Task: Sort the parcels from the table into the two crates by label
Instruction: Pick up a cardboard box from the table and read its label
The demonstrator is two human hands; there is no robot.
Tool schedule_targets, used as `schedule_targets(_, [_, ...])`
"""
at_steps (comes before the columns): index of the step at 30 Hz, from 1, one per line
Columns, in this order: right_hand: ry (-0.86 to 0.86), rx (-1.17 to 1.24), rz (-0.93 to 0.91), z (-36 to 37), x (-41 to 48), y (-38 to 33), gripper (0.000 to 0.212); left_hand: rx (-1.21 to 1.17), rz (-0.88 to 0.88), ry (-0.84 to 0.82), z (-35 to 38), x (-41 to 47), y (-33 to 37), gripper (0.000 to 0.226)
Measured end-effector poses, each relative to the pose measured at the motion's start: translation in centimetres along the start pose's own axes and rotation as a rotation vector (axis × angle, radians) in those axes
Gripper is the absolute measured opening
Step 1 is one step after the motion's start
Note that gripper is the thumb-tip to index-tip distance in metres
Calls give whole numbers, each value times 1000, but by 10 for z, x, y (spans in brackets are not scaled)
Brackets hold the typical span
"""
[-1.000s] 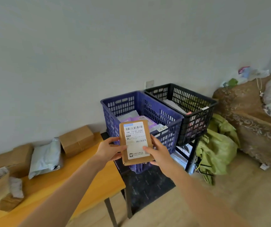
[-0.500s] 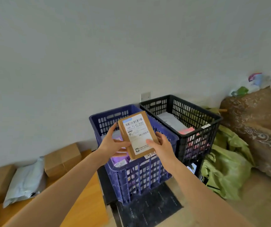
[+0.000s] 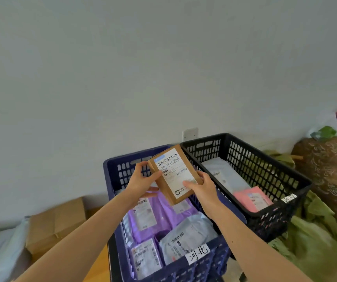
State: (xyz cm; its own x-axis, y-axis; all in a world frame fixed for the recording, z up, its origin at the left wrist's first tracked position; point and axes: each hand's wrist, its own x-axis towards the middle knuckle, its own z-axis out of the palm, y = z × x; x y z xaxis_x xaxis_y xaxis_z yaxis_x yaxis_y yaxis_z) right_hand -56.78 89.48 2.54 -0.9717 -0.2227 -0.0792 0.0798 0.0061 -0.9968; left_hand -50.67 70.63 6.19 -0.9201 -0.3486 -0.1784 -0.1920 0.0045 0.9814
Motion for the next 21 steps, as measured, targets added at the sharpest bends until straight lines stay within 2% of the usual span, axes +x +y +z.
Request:
schedule_targets(6, [25, -43, -13, 15, 51, 1, 70, -44, -24, 166, 0, 50, -12, 49])
schedule_targets(11, [38, -60, 34, 30, 106, 14, 63, -63, -53, 265, -7, 84, -30, 45])
schedule_targets(16, [-90, -152, 64, 44, 156, 27, 48, -81, -111, 359, -11, 112, -48, 38])
schedule_targets(21, [-194, -286, 42, 58, 193, 35, 64, -63, -189, 422, -9, 139, -66, 32])
